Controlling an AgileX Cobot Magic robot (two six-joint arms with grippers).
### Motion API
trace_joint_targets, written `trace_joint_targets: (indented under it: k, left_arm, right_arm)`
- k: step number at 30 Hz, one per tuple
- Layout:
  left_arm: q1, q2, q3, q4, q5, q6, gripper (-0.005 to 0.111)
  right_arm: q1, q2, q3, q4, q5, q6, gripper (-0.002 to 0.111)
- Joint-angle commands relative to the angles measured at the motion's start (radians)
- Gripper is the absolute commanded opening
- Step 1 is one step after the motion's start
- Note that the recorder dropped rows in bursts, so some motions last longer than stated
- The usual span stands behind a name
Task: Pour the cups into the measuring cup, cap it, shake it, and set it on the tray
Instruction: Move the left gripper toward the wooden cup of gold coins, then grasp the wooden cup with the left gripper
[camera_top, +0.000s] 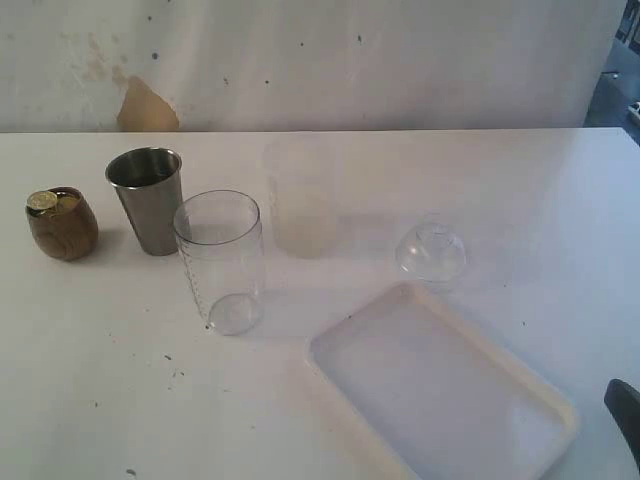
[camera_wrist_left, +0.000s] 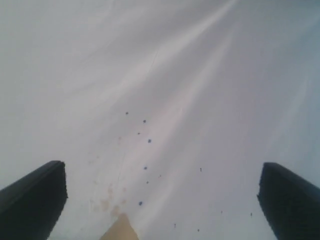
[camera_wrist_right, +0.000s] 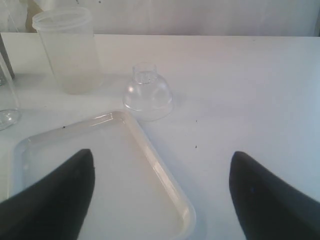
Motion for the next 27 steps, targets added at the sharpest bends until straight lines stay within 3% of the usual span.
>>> trace_joint_targets:
  k: [1,5,15,20,27]
  left_arm:
    - [0.000,0.169,0.004,0.000,-0.118,0.023,0.099]
    - [0.000,0.416,0.004,-0.008,-0.238,0.072,0.092]
    - [0.000,1.049,0.004,-0.059,-0.573,0.147,0.091]
    - [0.000,1.343,-0.155,-0.059,-0.590,0.182,0.091]
    - [0.000,1.730,-0.318,-0.059,-0.770,0.179,0.091]
  right_arm:
    - [-0.005,-0.006,0.005,0.000,-0.009,-0.001,0.069]
    - [-0.005,-0.006,0.005,0.000,-0.009,-0.001,0.069]
    - [-0.005,-0.006,0.005,0.000,-0.009,-0.001,0.069]
    - [-0.005,-0.006,0.005,0.000,-0.009,-0.001,0.069]
    - [-0.005,-0.006,0.005,0.000,-0.009,-0.001,0.069]
